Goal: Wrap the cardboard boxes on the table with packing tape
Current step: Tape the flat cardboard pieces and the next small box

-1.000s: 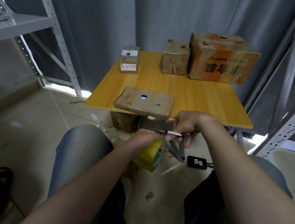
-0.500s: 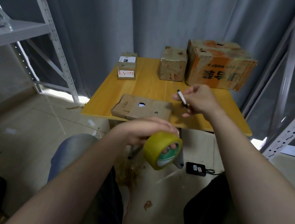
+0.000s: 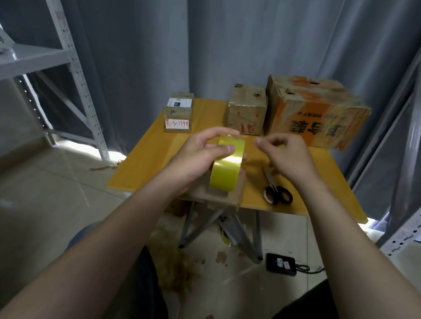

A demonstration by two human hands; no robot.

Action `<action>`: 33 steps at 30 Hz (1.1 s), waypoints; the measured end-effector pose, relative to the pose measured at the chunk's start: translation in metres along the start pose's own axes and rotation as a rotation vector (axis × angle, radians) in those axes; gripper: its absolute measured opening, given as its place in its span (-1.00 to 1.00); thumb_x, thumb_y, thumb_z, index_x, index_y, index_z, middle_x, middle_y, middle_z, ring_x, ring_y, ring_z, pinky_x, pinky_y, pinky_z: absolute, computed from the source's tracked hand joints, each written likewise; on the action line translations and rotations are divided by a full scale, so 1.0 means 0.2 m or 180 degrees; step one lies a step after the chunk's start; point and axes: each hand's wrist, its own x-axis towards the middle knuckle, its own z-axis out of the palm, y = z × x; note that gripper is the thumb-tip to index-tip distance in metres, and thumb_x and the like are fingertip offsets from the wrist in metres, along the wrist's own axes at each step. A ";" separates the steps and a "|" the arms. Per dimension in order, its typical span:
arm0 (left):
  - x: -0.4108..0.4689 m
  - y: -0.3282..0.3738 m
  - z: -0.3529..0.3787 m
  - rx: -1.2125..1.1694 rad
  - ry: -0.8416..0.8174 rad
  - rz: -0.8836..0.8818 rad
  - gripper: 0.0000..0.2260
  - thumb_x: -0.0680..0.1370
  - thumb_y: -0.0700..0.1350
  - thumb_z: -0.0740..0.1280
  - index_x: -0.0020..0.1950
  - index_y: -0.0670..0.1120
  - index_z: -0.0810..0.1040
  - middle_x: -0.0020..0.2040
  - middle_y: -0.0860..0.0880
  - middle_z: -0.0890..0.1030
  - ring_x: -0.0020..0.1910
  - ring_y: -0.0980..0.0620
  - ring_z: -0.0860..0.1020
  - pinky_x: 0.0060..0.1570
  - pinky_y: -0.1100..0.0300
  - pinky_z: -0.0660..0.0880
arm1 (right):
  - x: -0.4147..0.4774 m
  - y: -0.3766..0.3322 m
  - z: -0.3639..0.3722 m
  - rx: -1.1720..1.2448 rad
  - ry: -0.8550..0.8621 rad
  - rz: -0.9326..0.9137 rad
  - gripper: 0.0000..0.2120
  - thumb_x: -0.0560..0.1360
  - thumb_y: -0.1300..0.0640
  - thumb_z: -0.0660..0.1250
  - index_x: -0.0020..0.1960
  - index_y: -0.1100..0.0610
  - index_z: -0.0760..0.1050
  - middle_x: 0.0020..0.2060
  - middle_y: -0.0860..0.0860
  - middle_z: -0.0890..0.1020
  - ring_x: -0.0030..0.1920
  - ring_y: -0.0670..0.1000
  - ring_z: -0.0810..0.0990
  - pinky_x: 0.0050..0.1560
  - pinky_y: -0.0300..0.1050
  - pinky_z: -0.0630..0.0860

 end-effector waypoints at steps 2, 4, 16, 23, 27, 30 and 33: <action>0.04 -0.01 -0.01 0.0076 0.0143 0.0186 -0.75 0.62 -0.17 0.39 0.28 0.02 0.63 0.05 -0.20 0.75 0.02 -0.26 0.73 0.08 -0.15 0.67 | -0.02 -0.09 0.02 0.0955 -0.0239 -0.0347 -0.85 0.54 -0.12 0.48 0.01 -0.07 0.72 -0.06 -0.09 0.73 -0.11 0.04 0.70 -0.18 -0.01 0.69; 0.08 0.00 -0.01 0.0216 0.0305 0.0367 -0.74 0.59 -0.16 0.41 0.27 0.03 0.64 0.06 -0.14 0.76 0.03 -0.22 0.73 0.15 -0.17 0.63 | -0.02 -0.14 0.04 0.1130 -0.0513 -0.0521 -0.85 0.54 -0.02 0.50 0.10 -0.06 0.72 0.05 0.01 0.71 0.00 0.04 0.72 -0.08 0.07 0.72; 0.40 -0.01 -0.01 0.0637 0.0545 0.0729 -0.70 0.64 -0.24 0.39 0.36 -0.05 0.62 -0.19 0.15 0.72 -0.20 0.24 0.65 -0.01 0.29 0.55 | 0.29 -0.13 0.17 0.1566 0.0409 -0.0562 -0.96 0.51 0.25 0.53 -0.11 0.16 0.69 0.13 0.10 0.65 0.05 0.06 0.69 -0.04 0.11 0.66; 0.57 -0.06 -0.01 0.0158 0.0504 0.0363 -0.61 0.62 -0.23 0.41 0.44 0.00 0.58 -0.01 -0.12 0.77 0.04 -0.06 0.72 0.20 -0.03 0.61 | 0.43 -0.01 0.24 0.0928 0.0756 -0.1130 -0.91 0.56 0.21 0.47 -0.07 0.05 0.64 0.15 -0.03 0.48 0.13 -0.15 0.56 0.11 -0.33 0.52; 0.60 -0.10 -0.03 0.0033 0.0485 0.0294 -0.57 0.63 -0.22 0.39 0.50 -0.01 0.52 -0.08 -0.09 0.77 -0.01 -0.01 0.73 0.08 0.12 0.66 | 0.45 0.03 0.27 0.0821 0.0858 -0.1406 -0.98 0.57 0.24 0.46 -0.01 0.19 0.66 0.14 0.01 0.46 0.09 -0.23 0.54 0.05 -0.39 0.50; 0.61 -0.09 -0.05 0.0019 0.0482 0.0232 -0.64 0.67 -0.16 0.35 0.48 0.00 0.54 -0.16 0.06 0.75 -0.19 0.14 0.71 -0.23 0.28 0.63 | 0.47 0.03 0.27 0.0852 0.0913 -0.1457 -0.98 0.57 0.23 0.47 0.00 0.15 0.66 0.13 0.03 0.48 0.10 -0.16 0.56 0.06 -0.34 0.53; 0.62 -0.07 -0.05 -0.0229 0.0637 0.0050 -0.72 0.71 -0.01 0.29 0.41 0.08 0.59 -0.12 0.03 0.70 -0.38 0.17 0.64 -0.47 0.33 0.49 | 0.46 0.03 0.26 0.0859 0.0907 -0.1534 -0.97 0.56 0.22 0.48 -0.01 0.12 0.66 0.12 0.05 0.48 0.10 -0.19 0.56 0.06 -0.31 0.55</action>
